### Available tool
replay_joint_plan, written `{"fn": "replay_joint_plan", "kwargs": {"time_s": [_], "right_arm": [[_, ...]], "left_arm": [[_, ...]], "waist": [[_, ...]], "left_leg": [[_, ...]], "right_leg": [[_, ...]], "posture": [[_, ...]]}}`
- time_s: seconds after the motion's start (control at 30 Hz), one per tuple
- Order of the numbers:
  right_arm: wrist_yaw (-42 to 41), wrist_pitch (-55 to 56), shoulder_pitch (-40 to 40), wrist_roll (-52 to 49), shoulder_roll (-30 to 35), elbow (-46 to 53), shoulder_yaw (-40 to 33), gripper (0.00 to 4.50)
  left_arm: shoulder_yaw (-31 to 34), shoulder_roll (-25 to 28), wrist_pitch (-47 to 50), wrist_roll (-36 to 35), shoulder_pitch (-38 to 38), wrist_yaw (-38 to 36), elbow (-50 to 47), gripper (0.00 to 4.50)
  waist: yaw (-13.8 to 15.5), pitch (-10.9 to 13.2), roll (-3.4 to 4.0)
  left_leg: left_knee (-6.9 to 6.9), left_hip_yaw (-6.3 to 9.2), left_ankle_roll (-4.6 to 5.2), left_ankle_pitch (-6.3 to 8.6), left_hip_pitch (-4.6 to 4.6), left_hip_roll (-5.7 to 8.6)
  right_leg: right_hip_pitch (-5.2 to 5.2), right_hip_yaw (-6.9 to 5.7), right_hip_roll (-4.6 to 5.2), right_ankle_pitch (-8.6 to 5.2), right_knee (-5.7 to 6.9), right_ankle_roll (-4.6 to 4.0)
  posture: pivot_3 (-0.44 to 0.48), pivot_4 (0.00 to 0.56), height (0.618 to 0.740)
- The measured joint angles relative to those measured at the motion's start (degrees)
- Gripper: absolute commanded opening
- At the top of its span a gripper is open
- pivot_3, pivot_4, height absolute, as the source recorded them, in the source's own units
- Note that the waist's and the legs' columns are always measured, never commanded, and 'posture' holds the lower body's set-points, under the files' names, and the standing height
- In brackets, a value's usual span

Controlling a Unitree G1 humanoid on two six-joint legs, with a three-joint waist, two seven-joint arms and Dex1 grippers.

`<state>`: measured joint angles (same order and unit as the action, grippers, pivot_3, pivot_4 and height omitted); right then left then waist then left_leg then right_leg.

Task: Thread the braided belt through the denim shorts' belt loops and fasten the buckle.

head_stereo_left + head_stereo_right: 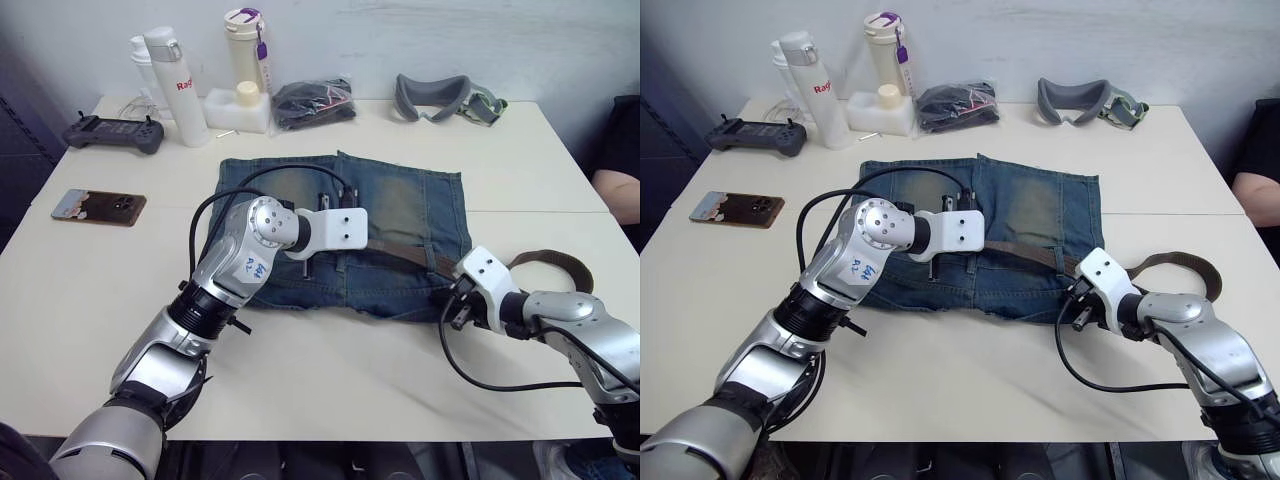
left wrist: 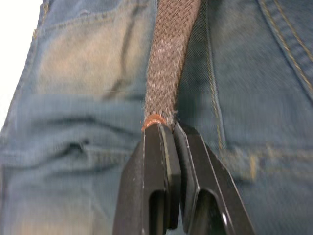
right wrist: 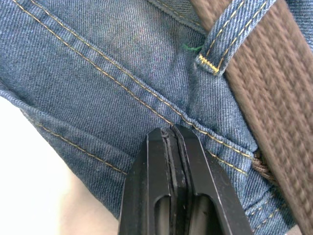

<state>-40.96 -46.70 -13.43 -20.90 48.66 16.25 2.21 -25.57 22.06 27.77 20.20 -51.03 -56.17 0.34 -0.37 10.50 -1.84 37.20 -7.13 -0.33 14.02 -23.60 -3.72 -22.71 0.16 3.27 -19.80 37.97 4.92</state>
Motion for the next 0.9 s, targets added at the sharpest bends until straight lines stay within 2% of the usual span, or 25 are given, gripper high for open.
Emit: {"fn": "replay_joint_plan", "kwargs": {"time_s": [0.07, 0.1, 0.13, 0.17, 0.23, 0.3, 0.33, 0.37, 0.4, 0.43, 0.6, 0.73, 0.9], "right_arm": [[-0.4, 0.3, -0.5, 0.2, -0.1, -0.7, 0.6, 0.00], [-0.9, 0.5, -0.8, 0.4, -0.1, -0.9, 0.8, 0.00], [-1.0, 0.6, -0.9, 0.5, -0.1, -0.9, 0.8, 0.00], [-1.7, 0.5, -1.3, 0.4, -0.1, -1.1, 0.7, 0.00], [-2.5, 0.4, -1.5, 0.1, -0.1, -1.5, 0.3, 0.00], [-3.4, 0.3, -1.8, -0.1, 0.1, -1.9, 0.2, 0.66], [-3.9, 0.3, -1.8, -0.1, 0.4, -2.0, 0.1, 0.87], [-5.3, 0.4, -2.0, -0.1, 1.6, -2.3, 0.0, 1.01], [-6.5, 0.7, -2.2, -0.3, 2.5, -2.4, -0.2, 1.66], [-7.4, 1.1, -2.5, -0.6, 2.9, -2.5, -0.6, 1.99], [-15.1, 8.2, -3.7, -2.6, 5.1, -0.2, -2.8, 4.30], [-20.0, 17.5, -3.5, 1.7, 8.7, 0.5, -0.2, 4.42], [-21.7, 24.3, -2.1, 7.2, 8.7, 1.5, 4.5, 4.42]], "left_arm": [[0.3, 0.0, 3.2, -1.2, 1.3, -1.1, -2.2, 0.09], [0.6, -0.3, 5.7, -2.5, 2.6, -2.0, -4.1, 0.87], [0.5, -0.5, 6.4, -3.2, 3.0, -2.4, -4.5, 1.06], [0.6, -0.7, 9.2, -5.1, 3.9, -3.9, -5.8, 1.64], [0.7, -0.5, 12.1, -7.4, 4.5, -5.7, -7.5, 2.47], [0.8, 0.3, 13.4, -8.8, 4.5, -6.3, -8.4, 3.10], [1.0, 0.8, 13.7, -9.2, 4.5, -6.4, -8.5, 3.60], [2.0, 2.0, 14.0, -10.1, 4.5, -6.4, -8.3, 3.69], [2.8, 3.4, 14.0, -10.9, 4.5, -6.4, -7.9, 4.31], [3.7, 4.2, 14.0, -11.3, 4.5, -6.4, -7.3, 4.50], [9.8, 4.9, 14.6, -15.8, 3.9, -4.7, -4.9, 4.50], [16.4, 7.2, 14.9, -21.8, 3.8, -4.9, -4.3, 4.50], [19.3, 11.5, 15.7, -25.9, 6.4, -5.3, -5.9, 4.50]], "waist": [[-0.1, 0.0, 0.00], [-0.2, 0.0, 0.00], [-0.2, 0.0, 0.00], [-0.3, 0.0, 0.00], [-0.3, 0.0, 0.01], [-0.3, 0.0, 0.03], [-0.3, 0.0, 0.05], [-0.2, 0.1, 0.12], [-0.2, 0.1, 0.14], [-0.1, 0.1, 0.14], [0.1, 0.1, 0.18], [0.1, 0.1, 0.19], [0.0, 0.1, 0.19]], "left_leg": [[-0.05, -0.05, 0.15, 0.27, 0.38, -0.02], [-0.04, -0.04, 0.14, 0.29, 0.39, -0.12], [-0.03, -0.03, 0.12, 0.29, 0.38, -0.12], [-0.03, -0.03, 0.10, 0.28, 0.37, -0.13], [-0.03, -0.04, 0.04, 0.24, 0.36, -0.16], [-0.03, -0.04, 0.04, 0.24, 0.35, -0.15], [-0.04, -0.04, 0.05, 0.24, 0.35, -0.14], [-0.04, -0.05, 0.06, 0.25, 0.33, -0.12], [-0.04, -0.05, 0.07, 0.26, 0.33, -0.11], [-0.04, -0.05, 0.07, 0.26, 0.33, -0.11], [-0.04, -0.04, 0.09, 0.27, 0.30, -0.11], [-0.03, -0.06, 0.05, 0.28, 0.30, -0.10], [-0.04, -0.08, -0.08, 0.24, 0.32, -0.12]], "right_leg": [[0.33, 0.02, 0.00, -0.07, -0.05, -0.12], [0.33, 0.01, 0.00, -0.09, -0.01, -0.14], [0.32, 0.01, 0.00, -0.10, 0.00, -0.15], [0.30, 0.01, -0.01, -0.10, 0.02, -0.15], [0.27, 0.02, 0.00, -0.10, 0.05, -0.16], [0.26, 0.03, 0.00, -0.10, 0.05, -0.16], [0.26, 0.03, 0.01, -0.11, 0.04, -0.16], [0.24, 0.03, 0.04, -0.11, 0.04, -0.15], [0.22, 0.03, 0.06, -0.11, 0.04, -0.15], [0.23, 0.02, 0.06, -0.11, 0.03, -0.15], [0.21, -0.01, 0.08, -0.12, 0.02, -0.13], [0.21, -0.03, 0.11, -0.13, 0.01, -0.11], [0.20, -0.03, 0.13, -0.14, 0.01, -0.11]], "posture": [[0.000, 0.150, 0.730], [0.000, 0.150, 0.730], [0.000, 0.150, 0.730], [0.000, 0.150, 0.730], [0.000, 0.150, 0.730], [0.000, 0.150, 0.730], [0.000, 0.150, 0.730], [0.000, 0.150, 0.730], [0.000, 0.150, 0.730], [0.000, 0.150, 0.730], [0.000, 0.150, 0.730], [0.000, 0.150, 0.730], [0.000, 0.150, 0.730]]}}
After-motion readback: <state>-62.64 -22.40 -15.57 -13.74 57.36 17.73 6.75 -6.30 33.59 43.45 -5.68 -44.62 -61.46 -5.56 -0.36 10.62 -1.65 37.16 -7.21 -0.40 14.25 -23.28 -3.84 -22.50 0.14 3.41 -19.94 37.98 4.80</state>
